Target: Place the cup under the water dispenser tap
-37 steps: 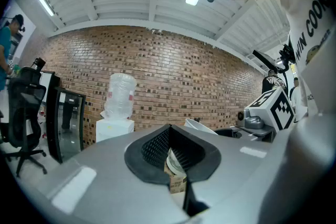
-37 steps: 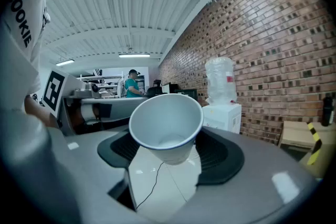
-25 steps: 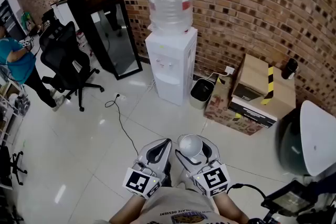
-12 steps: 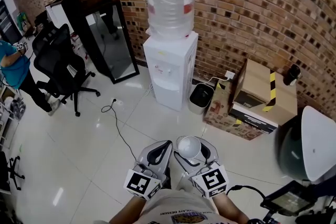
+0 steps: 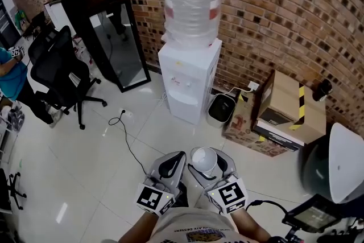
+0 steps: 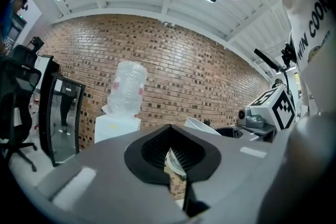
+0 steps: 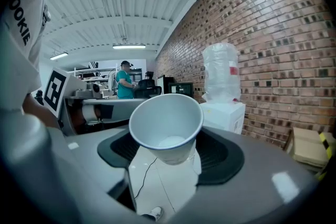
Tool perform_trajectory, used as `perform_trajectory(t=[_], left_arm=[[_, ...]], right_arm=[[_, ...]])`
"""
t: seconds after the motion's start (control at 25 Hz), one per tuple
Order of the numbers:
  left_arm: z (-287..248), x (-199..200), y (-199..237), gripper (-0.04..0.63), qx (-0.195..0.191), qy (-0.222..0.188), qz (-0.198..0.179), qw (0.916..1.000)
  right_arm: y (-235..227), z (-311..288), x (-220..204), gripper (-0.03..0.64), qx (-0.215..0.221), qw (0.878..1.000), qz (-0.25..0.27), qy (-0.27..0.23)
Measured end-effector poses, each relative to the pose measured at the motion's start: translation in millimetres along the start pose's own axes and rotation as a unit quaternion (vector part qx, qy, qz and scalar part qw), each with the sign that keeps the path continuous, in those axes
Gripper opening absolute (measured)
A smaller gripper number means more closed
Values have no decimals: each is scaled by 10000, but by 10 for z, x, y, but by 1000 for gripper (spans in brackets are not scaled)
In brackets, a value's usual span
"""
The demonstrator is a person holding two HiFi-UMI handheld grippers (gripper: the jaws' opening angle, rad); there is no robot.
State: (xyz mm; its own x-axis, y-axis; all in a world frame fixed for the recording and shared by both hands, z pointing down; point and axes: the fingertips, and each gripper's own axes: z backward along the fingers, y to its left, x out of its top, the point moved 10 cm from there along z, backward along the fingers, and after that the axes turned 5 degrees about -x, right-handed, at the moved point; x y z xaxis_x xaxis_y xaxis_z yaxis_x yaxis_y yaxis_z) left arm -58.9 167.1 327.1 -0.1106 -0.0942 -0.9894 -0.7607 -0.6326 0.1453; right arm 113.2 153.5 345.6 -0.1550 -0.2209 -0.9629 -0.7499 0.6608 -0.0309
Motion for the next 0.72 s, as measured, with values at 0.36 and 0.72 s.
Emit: perform_trajectory(t=[0.36, 0.72], left_arm=[[-334, 173, 789, -8, -191, 54, 150, 9997], [-658, 330, 1519, -8, -428, -30, 139, 9990]], right_arm=[[-139, -717, 316, 337, -163, 9997, 14, 172], [-275, -1392, 577, 337, -413, 9989, 128, 169]])
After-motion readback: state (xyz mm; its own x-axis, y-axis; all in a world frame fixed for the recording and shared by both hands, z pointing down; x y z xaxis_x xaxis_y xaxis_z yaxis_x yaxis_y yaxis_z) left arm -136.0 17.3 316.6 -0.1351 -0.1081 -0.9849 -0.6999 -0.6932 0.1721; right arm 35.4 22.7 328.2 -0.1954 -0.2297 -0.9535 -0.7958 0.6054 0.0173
